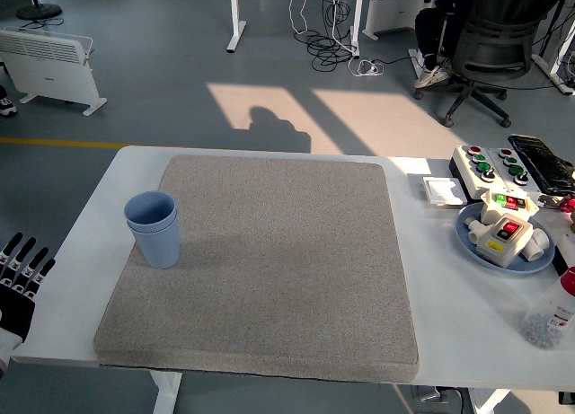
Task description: Push cup pick cup insert cup
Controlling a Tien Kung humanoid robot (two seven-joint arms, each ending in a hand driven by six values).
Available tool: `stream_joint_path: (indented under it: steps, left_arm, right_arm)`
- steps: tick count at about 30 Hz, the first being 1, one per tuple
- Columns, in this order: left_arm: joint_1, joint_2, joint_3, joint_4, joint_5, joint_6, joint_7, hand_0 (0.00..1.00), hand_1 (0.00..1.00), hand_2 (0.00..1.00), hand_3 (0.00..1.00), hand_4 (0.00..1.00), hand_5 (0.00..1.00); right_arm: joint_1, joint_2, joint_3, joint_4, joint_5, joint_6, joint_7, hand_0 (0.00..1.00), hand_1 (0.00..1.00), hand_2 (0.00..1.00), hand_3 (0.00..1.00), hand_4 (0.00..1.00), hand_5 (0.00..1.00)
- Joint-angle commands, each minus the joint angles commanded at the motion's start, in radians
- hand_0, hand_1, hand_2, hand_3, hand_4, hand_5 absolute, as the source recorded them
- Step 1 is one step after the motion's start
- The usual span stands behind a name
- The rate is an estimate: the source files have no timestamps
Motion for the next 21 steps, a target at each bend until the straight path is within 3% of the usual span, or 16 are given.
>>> stream_joint_path:
  steps: [12,21]
  left_arm:
    - [-0.017,-0.008,-0.030,-0.002,0.000,0.012,0.003,0.828,0.838,0.883,0.849,0.614,0.998]
    - [0.007,-0.019,-0.043,-0.012,-0.010,0.028,-0.005,0.833,0.841,0.884,0.826,0.607,0.998]
  right_arm:
    - [0.013,0.002,0.001,-0.004,0.001,-0.007,0.011,0.731,0.666,0.643,0.579,0.135,0.374]
    - [0.017,-0.001,0.012,-0.005,-0.016,-0.006,0.008,0.730,0.667,0.644,0.579,0.135,0.374]
